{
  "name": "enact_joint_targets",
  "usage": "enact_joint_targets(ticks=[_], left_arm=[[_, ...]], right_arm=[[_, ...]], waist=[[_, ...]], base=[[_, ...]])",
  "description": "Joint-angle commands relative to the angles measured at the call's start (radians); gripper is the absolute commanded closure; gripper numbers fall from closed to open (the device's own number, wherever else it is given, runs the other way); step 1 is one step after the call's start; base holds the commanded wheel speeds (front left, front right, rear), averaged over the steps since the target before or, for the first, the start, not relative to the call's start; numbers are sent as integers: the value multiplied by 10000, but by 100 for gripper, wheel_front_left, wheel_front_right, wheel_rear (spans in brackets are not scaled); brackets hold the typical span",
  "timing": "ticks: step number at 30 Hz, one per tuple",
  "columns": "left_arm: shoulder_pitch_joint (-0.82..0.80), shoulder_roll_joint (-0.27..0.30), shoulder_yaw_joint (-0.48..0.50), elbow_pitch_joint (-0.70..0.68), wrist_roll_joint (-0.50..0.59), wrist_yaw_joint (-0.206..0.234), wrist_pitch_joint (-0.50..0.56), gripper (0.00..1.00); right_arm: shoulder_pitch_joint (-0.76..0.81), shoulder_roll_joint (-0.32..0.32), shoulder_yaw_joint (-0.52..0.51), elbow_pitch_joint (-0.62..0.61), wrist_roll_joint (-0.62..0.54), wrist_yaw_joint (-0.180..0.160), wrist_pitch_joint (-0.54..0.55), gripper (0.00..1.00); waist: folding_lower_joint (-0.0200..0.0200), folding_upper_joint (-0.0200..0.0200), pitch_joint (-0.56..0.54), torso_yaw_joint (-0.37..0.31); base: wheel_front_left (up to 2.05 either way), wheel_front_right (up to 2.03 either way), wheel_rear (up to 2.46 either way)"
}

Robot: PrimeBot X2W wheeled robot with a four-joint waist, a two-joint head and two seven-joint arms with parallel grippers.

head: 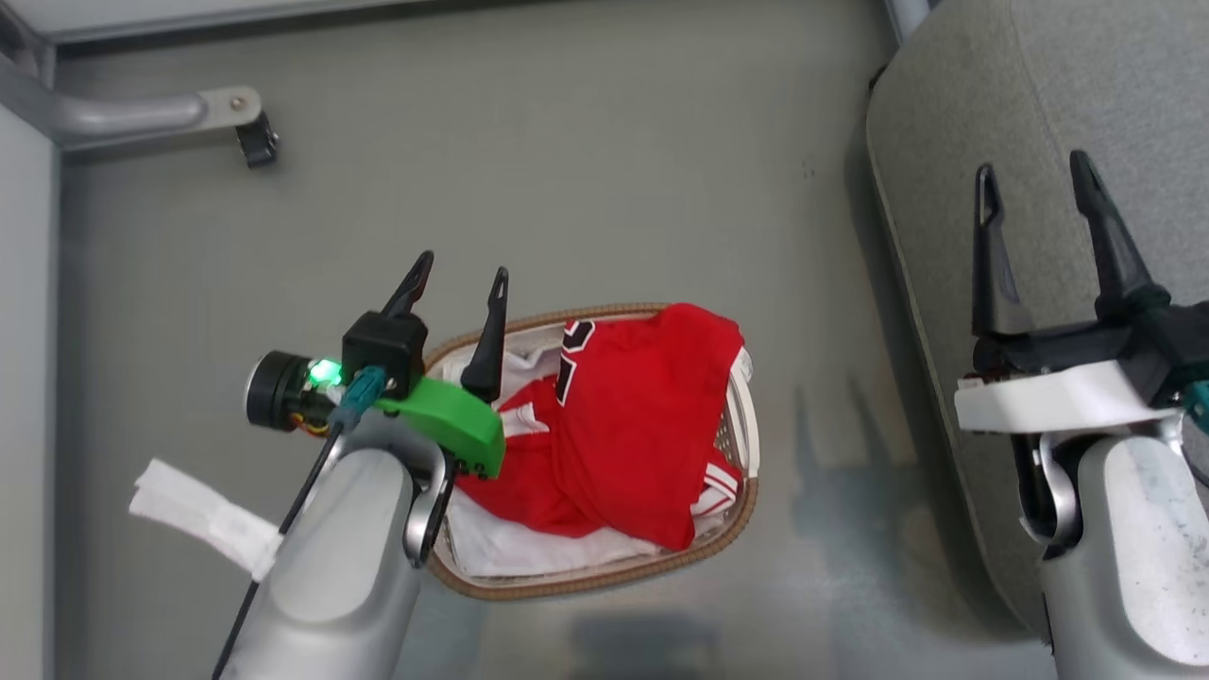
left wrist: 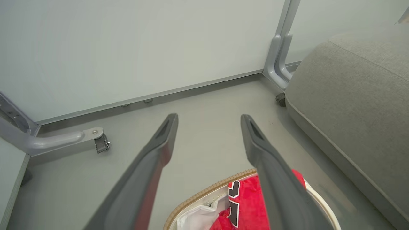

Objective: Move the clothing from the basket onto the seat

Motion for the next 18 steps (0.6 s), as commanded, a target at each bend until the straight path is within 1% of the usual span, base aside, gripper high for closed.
enact_joint_targets(ticks=[1, 5, 9, 15, 18], left_arm=[[-545, 69, -156, 343, -157, -75, 58, 0], [-1577, 73, -722, 1616, -341, -167, 297, 0], [-2257, 76, -1098, 2689, -474, -224, 574, 0], [-3006, 80, -1518, 3814, -704, -286, 779, 0], [-3375, 109, -1683, 4255, -544, -191, 808, 0]], right_arm=[[-335, -32, -25, -135, 101, 1, -49, 0], [-910, -29, 31, -387, 339, 1, -49, 0], [-1344, -28, -11, -613, 659, 1, -49, 0], [-1762, -24, 138, -850, 963, 1, -49, 0], [-1863, -28, 227, -935, 1096, 1, -49, 0]], waist=[[0, 0, 2347, -833], [0, 0, 3314, -1180], [0, 0, 3964, -1494], [0, 0, 4568, -1881], [0, 0, 4737, -2049]], base=[[0, 0, 0], [0, 0, 0], [0, 0, 0], [0, 0, 0], [0, 0, 0]])
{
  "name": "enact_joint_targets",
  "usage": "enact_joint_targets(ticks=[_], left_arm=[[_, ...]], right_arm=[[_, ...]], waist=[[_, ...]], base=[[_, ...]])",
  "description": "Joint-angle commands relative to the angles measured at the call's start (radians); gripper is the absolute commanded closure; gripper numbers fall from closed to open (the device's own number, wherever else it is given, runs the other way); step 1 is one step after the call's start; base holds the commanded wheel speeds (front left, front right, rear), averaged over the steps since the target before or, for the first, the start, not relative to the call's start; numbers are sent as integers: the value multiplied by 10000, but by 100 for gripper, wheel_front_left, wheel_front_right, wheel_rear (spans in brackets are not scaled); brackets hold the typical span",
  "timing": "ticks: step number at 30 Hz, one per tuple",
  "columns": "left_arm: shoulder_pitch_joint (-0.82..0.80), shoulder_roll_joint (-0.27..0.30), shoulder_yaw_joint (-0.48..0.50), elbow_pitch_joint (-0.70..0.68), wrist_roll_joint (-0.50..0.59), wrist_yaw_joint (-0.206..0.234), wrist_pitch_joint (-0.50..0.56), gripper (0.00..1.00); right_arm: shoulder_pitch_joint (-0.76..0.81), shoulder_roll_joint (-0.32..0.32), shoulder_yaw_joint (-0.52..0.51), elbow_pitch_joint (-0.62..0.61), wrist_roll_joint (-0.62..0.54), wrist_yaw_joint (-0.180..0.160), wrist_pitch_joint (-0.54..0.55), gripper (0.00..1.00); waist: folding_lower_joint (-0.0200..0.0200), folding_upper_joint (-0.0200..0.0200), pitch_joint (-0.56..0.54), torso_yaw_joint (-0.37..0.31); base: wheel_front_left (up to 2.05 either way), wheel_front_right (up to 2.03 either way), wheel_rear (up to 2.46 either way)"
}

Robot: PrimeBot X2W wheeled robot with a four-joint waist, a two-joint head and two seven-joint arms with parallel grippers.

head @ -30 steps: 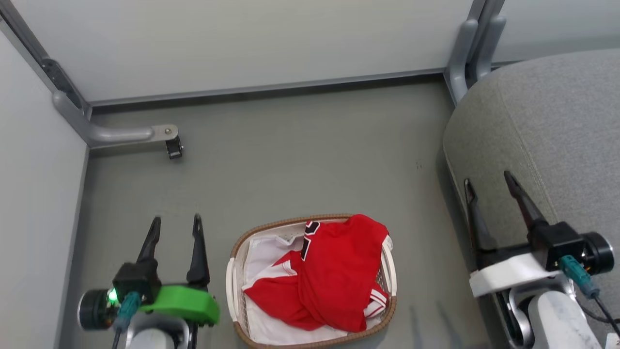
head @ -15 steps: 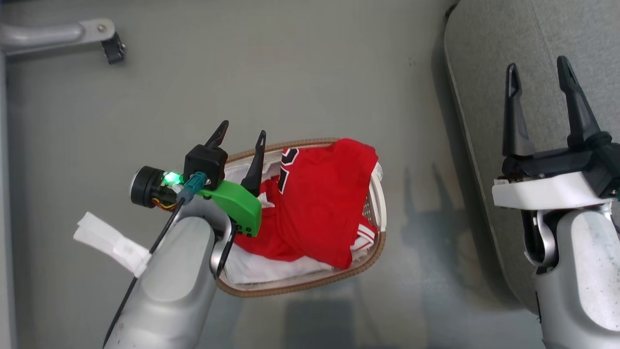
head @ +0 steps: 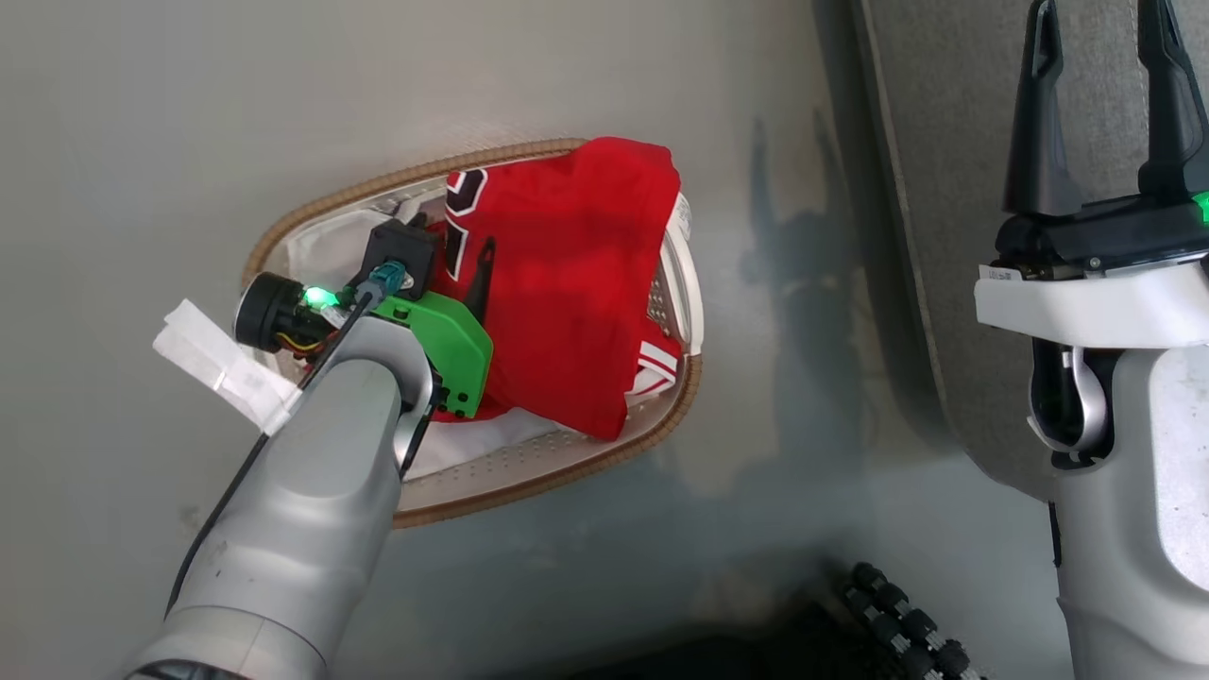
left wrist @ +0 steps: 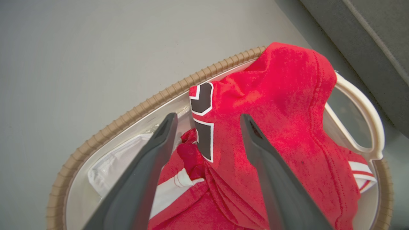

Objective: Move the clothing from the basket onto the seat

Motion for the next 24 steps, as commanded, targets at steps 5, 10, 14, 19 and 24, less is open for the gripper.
enact_joint_targets(ticks=[5, 10, 14, 19, 24], left_arm=[[-715, 212, 125, 726, -124, 111, 65, 0], [-1085, 381, 303, 1282, -282, 437, 52, 0], [-1249, 441, 354, 1597, -382, 597, 20, 0], [-1345, 377, 296, 1852, -451, 484, -28, 0], [-1320, 222, 128, 1953, -528, 256, -178, 100]], right_arm=[[-194, -22, 123, -107, 287, 1, -49, 0], [-182, -22, 158, -145, 440, 1, -49, 0], [-167, -22, 199, -115, 515, 1, -49, 0], [-187, -23, 289, -80, 598, 1, -49, 0], [-128, -23, 320, -22, 570, 1, -49, 0]], waist=[[-2, -1, 1022, -1045], [-2, -1, 1165, -1237], [-2, -1, 1207, -1309], [-2, -1, 1204, -1364], [-2, -1, 1078, -1331]], base=[[0, 0, 0], [0, 0, 0], [0, 0, 0], [0, 0, 0], [0, 0, 0]])
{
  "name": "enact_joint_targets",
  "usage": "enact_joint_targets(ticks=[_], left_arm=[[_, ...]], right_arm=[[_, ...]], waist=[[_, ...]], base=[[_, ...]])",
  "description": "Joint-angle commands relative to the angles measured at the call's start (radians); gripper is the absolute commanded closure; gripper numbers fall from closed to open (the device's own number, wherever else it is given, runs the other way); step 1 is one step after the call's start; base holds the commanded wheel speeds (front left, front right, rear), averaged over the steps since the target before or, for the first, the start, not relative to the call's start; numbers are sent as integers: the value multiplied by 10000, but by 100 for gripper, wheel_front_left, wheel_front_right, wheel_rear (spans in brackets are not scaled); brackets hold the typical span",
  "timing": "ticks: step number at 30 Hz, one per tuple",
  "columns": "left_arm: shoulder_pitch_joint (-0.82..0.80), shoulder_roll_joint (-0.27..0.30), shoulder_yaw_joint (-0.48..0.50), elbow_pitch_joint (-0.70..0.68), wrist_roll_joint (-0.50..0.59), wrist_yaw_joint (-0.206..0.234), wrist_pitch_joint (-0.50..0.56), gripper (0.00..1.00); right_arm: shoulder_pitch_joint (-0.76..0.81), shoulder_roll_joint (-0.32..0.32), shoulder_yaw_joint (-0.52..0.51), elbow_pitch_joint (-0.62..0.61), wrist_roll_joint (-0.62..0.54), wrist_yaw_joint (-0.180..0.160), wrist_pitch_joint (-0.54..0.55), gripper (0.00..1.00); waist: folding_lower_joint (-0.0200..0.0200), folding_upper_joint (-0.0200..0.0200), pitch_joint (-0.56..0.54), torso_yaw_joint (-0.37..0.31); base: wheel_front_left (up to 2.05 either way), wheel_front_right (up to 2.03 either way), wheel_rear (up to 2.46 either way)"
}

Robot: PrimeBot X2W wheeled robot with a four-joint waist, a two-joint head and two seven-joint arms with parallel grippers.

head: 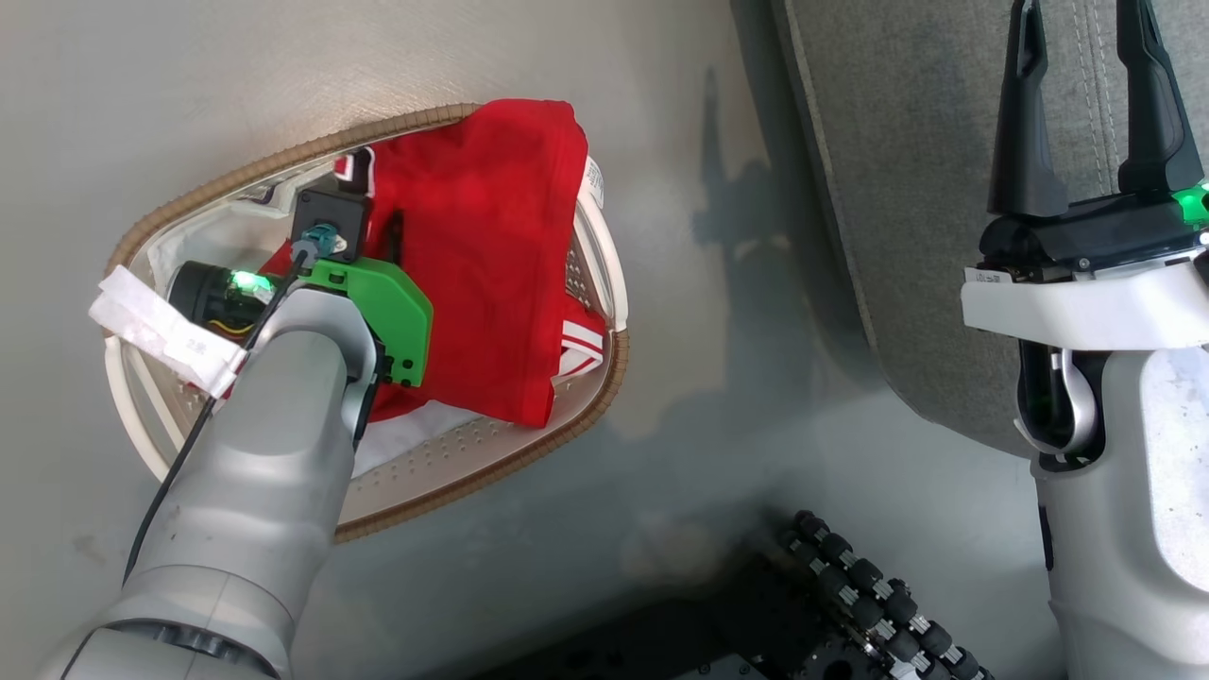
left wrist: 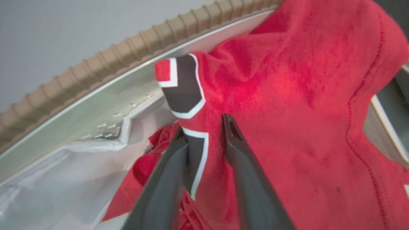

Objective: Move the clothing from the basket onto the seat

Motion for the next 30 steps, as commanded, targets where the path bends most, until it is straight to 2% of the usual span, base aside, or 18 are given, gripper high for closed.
enact_joint_targets(ticks=[1, 9, 15, 24, 30], left_arm=[[-87, -45, -61, 35, -65, -92, -101, 100], [369, -159, -388, -315, -125, -292, -592, 100], [756, -194, -693, -1205, -165, -434, -782, 100], [1690, -123, -933, -3349, -263, -613, -793, 100], [2253, 188, -1623, -4732, -451, -672, -794, 100]], right_arm=[[-72, -25, 8, 37, -9, 1, -49, 0], [192, -27, -78, 216, -331, 1, -49, 0], [555, -31, -171, 510, -859, 1, -49, 0], [1644, -36, -57, 1213, -1528, -1, -49, 0], [2624, -36, 185, 1687, -1612, -1, -51, 0]], waist=[[-1, 0, -95, 41], [-1, 0, -901, 435], [-1, 0, -1891, 1120], [-1, 0, -4330, 2205], [-1, 0, -6305, 2648]], base=[[0, 0, 0], [0, 0, 0], [0, 0, 0], [0, 0, 0], [0, 0, 0]])
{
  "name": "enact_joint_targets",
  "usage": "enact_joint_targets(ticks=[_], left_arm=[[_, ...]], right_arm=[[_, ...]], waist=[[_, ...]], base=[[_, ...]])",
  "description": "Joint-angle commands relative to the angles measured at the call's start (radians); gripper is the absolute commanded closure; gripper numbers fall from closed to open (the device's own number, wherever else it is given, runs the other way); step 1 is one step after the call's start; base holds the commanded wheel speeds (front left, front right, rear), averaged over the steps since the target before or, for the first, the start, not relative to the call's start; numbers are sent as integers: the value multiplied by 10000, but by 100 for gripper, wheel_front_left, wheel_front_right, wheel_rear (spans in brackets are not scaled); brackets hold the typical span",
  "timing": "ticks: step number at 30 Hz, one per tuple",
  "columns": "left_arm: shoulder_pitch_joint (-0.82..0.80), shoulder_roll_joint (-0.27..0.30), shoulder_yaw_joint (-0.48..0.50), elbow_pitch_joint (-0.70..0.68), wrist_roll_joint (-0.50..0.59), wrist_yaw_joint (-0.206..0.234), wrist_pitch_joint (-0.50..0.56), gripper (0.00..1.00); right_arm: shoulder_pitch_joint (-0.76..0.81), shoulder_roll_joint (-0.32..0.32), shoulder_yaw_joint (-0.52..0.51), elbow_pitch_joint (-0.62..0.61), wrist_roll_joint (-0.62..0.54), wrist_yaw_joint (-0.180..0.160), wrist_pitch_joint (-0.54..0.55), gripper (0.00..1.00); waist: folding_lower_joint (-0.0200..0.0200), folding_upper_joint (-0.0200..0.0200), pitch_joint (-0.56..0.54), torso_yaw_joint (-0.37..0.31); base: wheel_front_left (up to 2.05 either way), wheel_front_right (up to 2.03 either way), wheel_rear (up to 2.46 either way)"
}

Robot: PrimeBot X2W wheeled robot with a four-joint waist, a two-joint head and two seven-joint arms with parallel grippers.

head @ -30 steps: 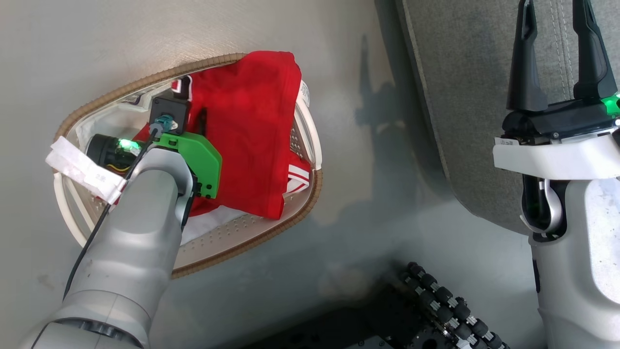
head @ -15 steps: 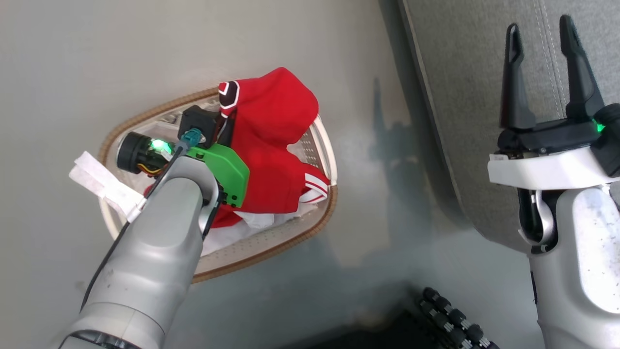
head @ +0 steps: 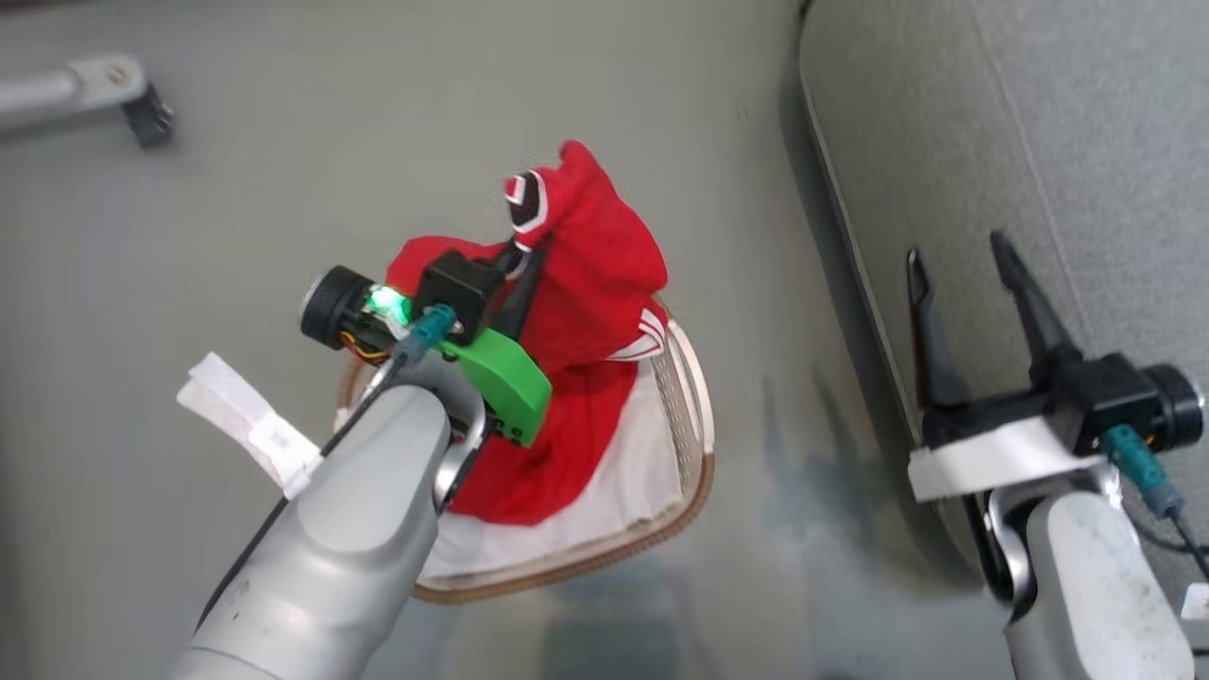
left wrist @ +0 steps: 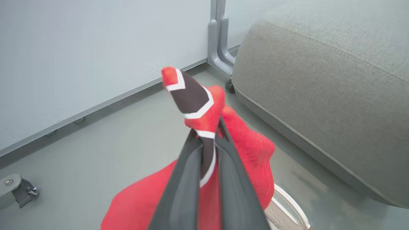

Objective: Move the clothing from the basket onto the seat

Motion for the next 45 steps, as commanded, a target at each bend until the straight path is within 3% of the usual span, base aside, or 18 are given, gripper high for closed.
enact_joint_targets(ticks=[1, 9, 19, 28, 45], left_arm=[[235, 114, -276, -317, -190, -32, -36, 100], [-171, 1226, -1595, -1734, -1584, -36, 551, 100], [-1520, 2186, -2095, -2539, -2336, -35, 1191, 100], [-2292, 2348, -2501, -2892, -2689, -33, 1340, 100], [-2680, 2017, -3027, -3819, -3012, -32, 1324, 100]], right_arm=[[389, -50, 36, 109, 10, -3, -53, 0], [1396, -48, 535, 546, 269, -3, -51, 0], [1326, -44, 1145, 618, 386, -3, -51, 0], [727, -47, 2003, 899, -27, -3, -51, 0], [-1309, -47, 2905, 3866, -1097, -3, -51, 0]], waist=[[0, 0, -2431, 1017], [0, 0, -4437, 1118], [0, 0, -4883, 1042], [0, 0, -4900, 1059], [0, 0, -4995, 1495]], base=[[0, 0, 0], [0, 0, 0], [0, 0, 0], [0, 0, 0], [0, 0, 0]])
